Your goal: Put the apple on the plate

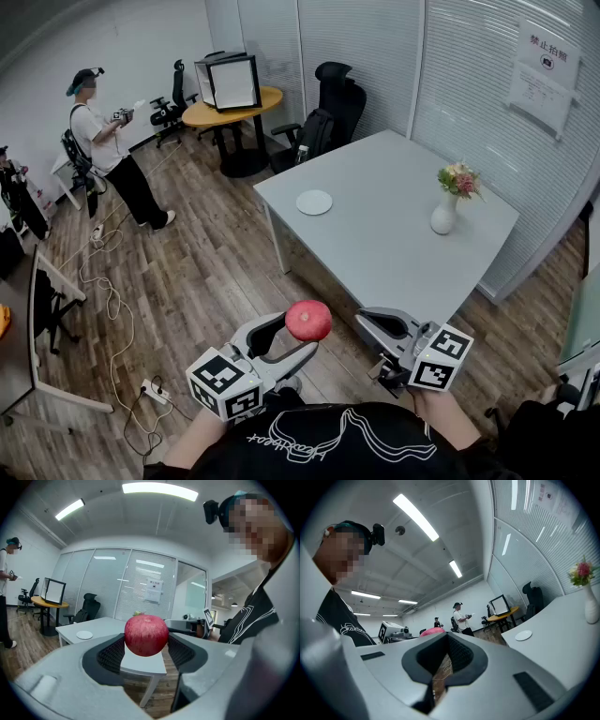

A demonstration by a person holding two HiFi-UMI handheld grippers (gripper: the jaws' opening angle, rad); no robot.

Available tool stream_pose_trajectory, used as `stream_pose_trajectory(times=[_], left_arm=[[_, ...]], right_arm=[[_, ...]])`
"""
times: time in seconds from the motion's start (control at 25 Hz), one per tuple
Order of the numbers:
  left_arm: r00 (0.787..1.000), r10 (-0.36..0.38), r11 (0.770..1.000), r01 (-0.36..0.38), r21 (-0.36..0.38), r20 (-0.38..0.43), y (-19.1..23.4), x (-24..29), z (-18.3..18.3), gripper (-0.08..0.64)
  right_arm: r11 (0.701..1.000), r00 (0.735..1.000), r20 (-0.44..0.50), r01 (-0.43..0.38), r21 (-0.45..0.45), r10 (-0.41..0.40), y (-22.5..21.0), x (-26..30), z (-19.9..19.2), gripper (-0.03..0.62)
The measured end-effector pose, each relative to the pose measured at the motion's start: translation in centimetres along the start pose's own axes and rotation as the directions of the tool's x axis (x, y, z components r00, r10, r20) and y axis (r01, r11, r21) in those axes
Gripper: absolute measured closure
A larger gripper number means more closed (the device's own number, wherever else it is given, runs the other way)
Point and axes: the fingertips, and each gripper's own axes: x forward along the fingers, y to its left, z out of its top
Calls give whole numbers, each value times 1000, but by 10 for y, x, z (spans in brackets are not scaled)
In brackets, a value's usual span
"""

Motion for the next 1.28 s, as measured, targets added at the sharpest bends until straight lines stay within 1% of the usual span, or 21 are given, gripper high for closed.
stream_pose_trajectory(times=[0.12, 0.44, 0.56, 0.76, 0.88, 1.04, 1.16, 1.28], left_arm=[[1000, 3, 1000, -3, 2, -4, -3, -2, 1, 273], [1000, 16, 1000, -16, 16, 1, -10, -6, 3, 273], [1000, 10, 1000, -10, 14, -7, -9, -3, 0, 273], [1000, 0, 1000, 0, 5, -14, -1, 7, -2, 273], [1000, -5, 1000, 5, -7, -16, 15, 11, -5, 273], [1000, -5, 1000, 5, -29, -13, 46, 15, -8, 273], [1000, -14, 999, 13, -45, -10, 74, 21, -7, 273], [1000, -28, 998, 28, -52, -13, 109, 26, -3, 273]], right_arm=[[1000, 1000, 10, -16, 11, 16, 4, 0, 3, 584], [999, 999, 4, -32, -11, 32, 10, -2, 0, 584], [1000, 1000, 3, -19, -9, 19, 6, -2, -2, 584], [1000, 1000, 3, 24, 14, -24, -13, 1, -6, 584], [999, 1000, -2, 31, 20, -31, -24, 13, -8, 584], [998, 999, -15, 43, 43, -43, -43, 36, -15, 584], [997, 999, -14, 52, 62, -51, -61, 57, -15, 584], [996, 998, -12, 63, 62, -62, -78, 86, -13, 584]])
